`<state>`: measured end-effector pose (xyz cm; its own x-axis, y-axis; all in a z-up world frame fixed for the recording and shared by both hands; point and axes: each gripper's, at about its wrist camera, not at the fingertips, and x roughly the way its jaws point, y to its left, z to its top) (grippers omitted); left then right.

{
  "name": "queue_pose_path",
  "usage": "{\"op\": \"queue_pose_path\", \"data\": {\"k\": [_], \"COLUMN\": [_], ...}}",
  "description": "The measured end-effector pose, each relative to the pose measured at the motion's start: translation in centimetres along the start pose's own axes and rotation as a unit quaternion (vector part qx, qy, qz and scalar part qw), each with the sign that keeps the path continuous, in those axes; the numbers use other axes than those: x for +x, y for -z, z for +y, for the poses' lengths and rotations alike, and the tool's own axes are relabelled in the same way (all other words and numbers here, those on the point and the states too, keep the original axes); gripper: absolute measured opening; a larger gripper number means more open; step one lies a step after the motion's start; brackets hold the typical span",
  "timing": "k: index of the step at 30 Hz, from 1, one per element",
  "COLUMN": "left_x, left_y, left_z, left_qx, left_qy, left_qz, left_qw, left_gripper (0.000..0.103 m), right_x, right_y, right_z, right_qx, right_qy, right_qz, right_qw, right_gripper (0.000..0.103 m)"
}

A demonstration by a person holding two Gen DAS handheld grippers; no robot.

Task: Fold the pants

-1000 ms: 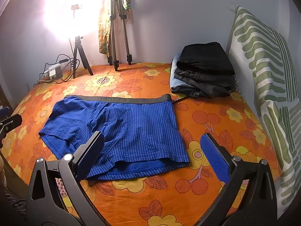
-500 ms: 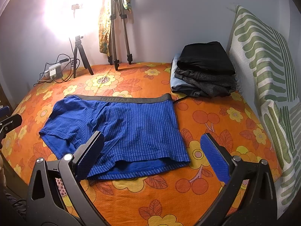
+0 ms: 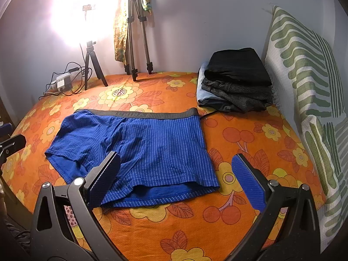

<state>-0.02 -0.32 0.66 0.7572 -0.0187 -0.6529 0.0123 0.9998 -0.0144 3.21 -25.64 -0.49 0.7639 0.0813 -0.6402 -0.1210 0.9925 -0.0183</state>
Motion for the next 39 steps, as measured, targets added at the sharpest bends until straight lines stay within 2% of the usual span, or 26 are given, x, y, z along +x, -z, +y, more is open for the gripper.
{"op": "queue_pose_path", "data": {"k": [26, 34, 39], "left_x": [0.4, 1.6, 2.7], "left_y": [0.1, 0.8, 1.4], "left_z": [1.2, 3.1, 4.4], "left_qx": [-0.010, -0.017, -0.033], "left_qy": [-0.008, -0.024, -0.015], "left_qz": [0.005, 0.006, 0.023], "left_qw": [0.9999, 0.9995, 0.9991], "left_gripper": [0.103, 0.103, 0.103], "right_x": [0.8, 1.6, 2.4], "right_y": [0.0, -0.6, -1.3], "right_z": [0.9, 1.2, 0.6], "right_qx": [-0.008, -0.008, -0.008], "right_qy": [-0.021, -0.019, -0.024], "right_qz": [0.007, -0.006, -0.007], "right_qw": [1.000, 1.000, 1.000], "right_gripper": [0.103, 0.103, 0.103]}}
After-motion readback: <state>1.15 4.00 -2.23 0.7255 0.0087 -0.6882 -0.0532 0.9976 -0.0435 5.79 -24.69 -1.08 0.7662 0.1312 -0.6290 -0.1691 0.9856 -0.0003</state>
